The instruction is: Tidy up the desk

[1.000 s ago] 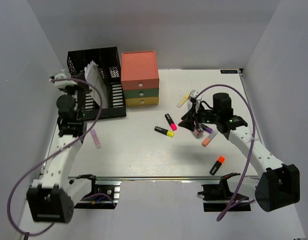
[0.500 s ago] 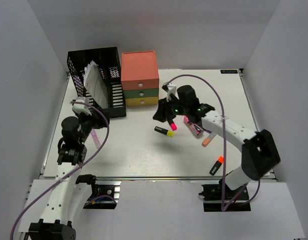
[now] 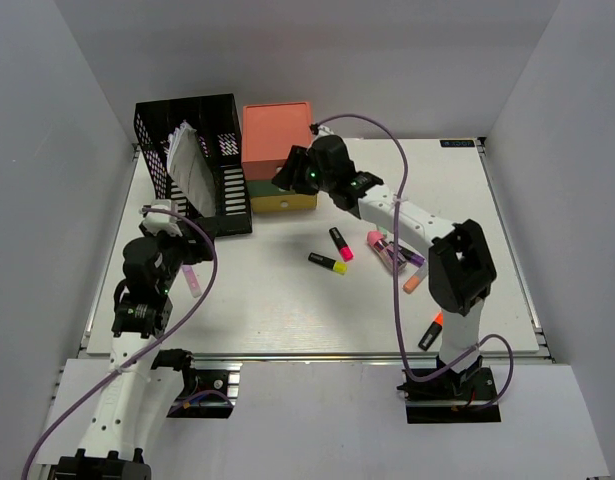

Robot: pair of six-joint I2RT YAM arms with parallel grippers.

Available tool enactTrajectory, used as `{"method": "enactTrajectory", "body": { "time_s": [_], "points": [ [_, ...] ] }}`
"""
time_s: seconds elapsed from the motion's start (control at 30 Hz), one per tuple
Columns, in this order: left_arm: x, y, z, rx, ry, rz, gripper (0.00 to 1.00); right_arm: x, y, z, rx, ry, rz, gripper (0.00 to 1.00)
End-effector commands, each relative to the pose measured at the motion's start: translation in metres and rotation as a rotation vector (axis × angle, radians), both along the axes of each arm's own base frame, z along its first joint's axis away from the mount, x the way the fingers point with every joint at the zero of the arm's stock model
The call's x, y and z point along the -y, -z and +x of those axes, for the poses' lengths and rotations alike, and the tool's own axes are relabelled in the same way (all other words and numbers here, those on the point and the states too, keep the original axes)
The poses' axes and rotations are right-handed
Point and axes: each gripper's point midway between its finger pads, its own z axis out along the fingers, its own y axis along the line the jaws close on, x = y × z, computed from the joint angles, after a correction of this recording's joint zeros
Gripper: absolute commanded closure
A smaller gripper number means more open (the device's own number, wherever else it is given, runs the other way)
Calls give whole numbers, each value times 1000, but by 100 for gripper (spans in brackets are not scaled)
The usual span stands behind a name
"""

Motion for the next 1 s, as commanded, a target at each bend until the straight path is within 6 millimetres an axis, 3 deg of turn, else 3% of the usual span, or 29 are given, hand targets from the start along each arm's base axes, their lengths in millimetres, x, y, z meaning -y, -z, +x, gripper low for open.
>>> {"method": "enactTrajectory", "body": {
  "time_s": [0.0, 0.3, 0.63, 0.97],
  "points": [
    [-3, -14, -2, 24, -13, 10, 14, -14, -24, 20, 8, 65, 76, 47],
    [-4, -17, -3, 36, -22, 7, 13, -10, -3, 33, -51, 153, 68, 50],
    [-6, -18, -4, 42, -30, 8, 13, -13, -5, 58, 23, 212, 67, 50],
    [-4, -18, -4, 42, -24, 7, 13, -16, -7, 69, 35, 239, 78, 50]
  ]
}}
